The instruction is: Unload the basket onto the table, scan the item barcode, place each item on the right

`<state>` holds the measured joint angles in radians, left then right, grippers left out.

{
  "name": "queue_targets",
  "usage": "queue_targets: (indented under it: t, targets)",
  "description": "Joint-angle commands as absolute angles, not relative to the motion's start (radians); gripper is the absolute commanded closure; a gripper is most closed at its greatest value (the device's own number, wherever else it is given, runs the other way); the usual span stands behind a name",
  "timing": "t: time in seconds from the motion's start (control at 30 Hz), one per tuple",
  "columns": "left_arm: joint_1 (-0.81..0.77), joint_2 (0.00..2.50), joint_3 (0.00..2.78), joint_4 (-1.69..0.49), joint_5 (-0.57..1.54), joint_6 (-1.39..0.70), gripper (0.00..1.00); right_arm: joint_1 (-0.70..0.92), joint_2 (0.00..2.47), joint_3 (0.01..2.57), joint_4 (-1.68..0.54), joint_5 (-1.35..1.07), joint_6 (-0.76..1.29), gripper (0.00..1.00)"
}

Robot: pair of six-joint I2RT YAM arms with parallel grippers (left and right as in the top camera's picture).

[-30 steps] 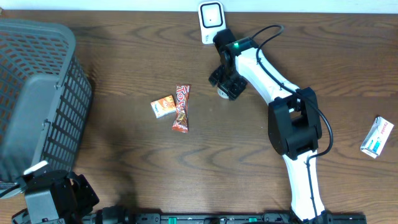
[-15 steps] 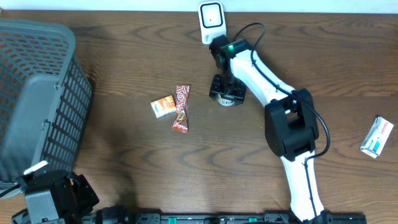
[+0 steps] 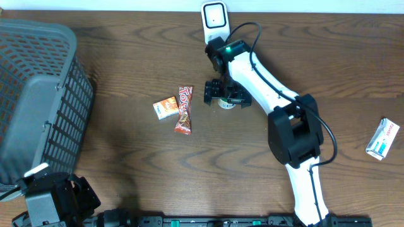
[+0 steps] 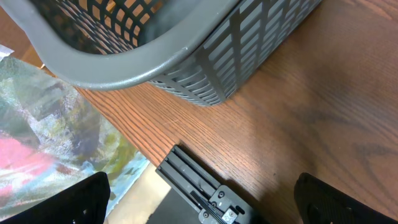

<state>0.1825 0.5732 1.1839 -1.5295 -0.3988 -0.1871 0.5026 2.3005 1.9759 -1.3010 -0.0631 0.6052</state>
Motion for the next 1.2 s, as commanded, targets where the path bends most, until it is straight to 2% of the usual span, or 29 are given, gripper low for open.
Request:
queue_targets:
  t: [0.0,0.5,0.6,0.97,1.17]
  targets:
    - [0.187,0.570,1.185,-1.531,-0.413,-0.196,0.05,0.484,2.248,2.001,-1.300,-0.054,0.583,0.01]
    - [0.187,0.570,1.185,-1.531,-0.413,-0.196,0.05,0.457,2.303,2.001,-1.229,-0.068,0.632,0.01]
    - [0.187,0.570,1.185,-1.531,-0.413,-0.196,0.05,0.458,2.328,2.001,-1.229,-0.084,0.631,0.07]
    - [0.187,0.570,1.185,-1.531,-0.413,-0.196,0.05,0.459,2.358,2.001,-1.204,-0.084,0.643,0.15]
    - [0.187,0.570,1.185,-1.531,-0.413,-0.196,0.05,0.460,2.369,1.999,-1.203,-0.083,0.643,0.16]
